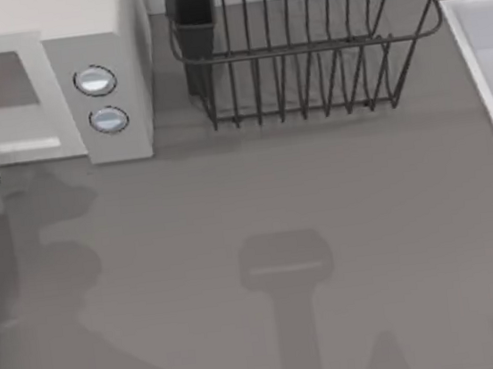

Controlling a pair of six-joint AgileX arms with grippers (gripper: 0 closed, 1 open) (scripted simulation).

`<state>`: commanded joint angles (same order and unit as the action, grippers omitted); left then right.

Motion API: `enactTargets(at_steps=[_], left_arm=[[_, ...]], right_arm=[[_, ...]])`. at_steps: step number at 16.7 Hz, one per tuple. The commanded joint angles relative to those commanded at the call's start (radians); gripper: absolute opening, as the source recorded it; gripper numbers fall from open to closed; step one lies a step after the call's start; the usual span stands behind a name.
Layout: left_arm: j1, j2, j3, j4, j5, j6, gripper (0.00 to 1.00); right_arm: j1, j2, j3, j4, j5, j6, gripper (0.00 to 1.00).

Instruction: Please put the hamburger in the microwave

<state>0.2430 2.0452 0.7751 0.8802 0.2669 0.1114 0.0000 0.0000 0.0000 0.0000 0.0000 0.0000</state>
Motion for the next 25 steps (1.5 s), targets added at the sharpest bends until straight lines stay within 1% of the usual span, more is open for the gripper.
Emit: enactTargets(at_steps=[3, 6, 8, 14, 17, 22, 25], left_arm=[[0.034, -0.108, -0.206, 0.092, 0.029, 0.013, 1.0], [0.058, -0.176, -0.325, 0.152, 0.05, 0.022, 1.0], [0.064, -0.19, -0.35, 0.166, 0.055, 0.024, 1.0], [0.058, -0.199, -0.343, 0.149, 0.054, 0.024, 1.0], [0.056, -0.283, -0.316, 0.048, 0.053, 0.023, 1.0], [0.058, -0.495, -0.245, -0.273, 0.048, 0.021, 1.0], [0.058, -0.598, -0.209, -0.397, 0.047, 0.021, 1.0]], right_arm=[[0.0, 0.0, 0.0, 0.0, 0.0, 0.0, 1.0], [0.0, 0.0, 0.0, 0.0, 0.0, 0.0, 1.0], [0.0, 0.0, 0.0, 0.0, 0.0, 0.0, 1.0], [0.0, 0.0, 0.0, 0.0, 0.0, 0.0, 1.0], [0.0, 0.0, 0.0, 0.0, 0.0, 0.0, 1.0], [0.0, 0.0, 0.0, 0.0, 0.0, 0.0, 1.0], [0.0, 0.0, 0.0, 0.0, 0.0, 0.0, 1.0]])
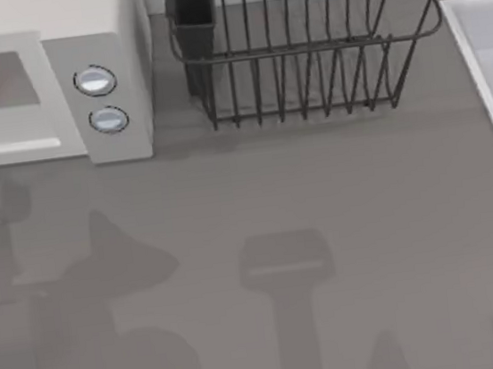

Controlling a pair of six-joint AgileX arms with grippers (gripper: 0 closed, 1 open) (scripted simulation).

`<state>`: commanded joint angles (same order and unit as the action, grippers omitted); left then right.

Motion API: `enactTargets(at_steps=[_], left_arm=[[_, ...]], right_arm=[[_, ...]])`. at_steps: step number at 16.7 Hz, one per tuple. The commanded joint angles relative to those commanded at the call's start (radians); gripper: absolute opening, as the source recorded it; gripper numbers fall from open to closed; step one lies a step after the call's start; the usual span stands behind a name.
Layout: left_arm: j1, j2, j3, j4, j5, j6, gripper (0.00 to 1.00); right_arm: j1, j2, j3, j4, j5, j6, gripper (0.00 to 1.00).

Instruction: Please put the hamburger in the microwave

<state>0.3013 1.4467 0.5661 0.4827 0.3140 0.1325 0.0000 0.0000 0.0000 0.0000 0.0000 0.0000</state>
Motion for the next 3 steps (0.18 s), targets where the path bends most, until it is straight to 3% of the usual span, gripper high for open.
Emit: enactTargets(at_steps=[3], left_arm=[[0.0, -0.028, 0.011, -0.03, 0.0, 0.0, 1.0]], right_arm=[[0.0, 0.0, 0.0, 0.0, 0.0, 0.0, 1.0]])
